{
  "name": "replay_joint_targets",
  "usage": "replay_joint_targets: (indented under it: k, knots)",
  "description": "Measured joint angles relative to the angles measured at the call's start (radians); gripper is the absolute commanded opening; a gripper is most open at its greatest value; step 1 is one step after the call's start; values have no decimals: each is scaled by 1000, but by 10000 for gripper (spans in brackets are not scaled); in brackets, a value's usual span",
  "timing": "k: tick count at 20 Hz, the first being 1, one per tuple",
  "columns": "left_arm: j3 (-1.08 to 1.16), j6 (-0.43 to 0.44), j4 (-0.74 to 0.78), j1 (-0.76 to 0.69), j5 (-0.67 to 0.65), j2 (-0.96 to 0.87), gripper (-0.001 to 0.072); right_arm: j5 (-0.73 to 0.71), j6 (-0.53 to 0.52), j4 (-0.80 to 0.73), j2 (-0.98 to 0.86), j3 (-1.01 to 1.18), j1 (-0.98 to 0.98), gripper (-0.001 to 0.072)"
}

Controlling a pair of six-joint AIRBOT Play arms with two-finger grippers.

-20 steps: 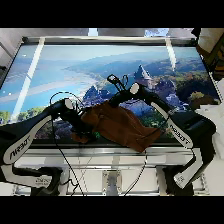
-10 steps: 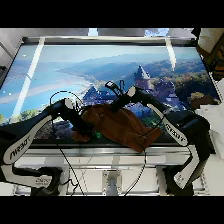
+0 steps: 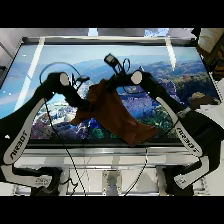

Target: Fold the shirts.

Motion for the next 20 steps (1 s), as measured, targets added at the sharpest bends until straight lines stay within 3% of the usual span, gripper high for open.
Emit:
replay_joint_targets:
  k: [6, 8, 11, 15, 20]
  knots:
    - [469, -45, 378, 46, -27, 63, 518, -13, 95, -219, 69, 335, 20, 25]
    - [560, -84, 439, 70, -20, 104, 518, -23, 128, -328, 106, 410, 28, 25]
    - [611, -143, 462, 93, -27, 178, 518, -1, 270, -600, 165, 461, 18, 25]
    - [573, -179, 272, 103, -57, 221, 518, 108, 428, -860, 208, 475, -84, 26]
    - [404, -194, -148, 99, -69, 196, 520, 321, 494, -911, 220, 363, -283, 26]
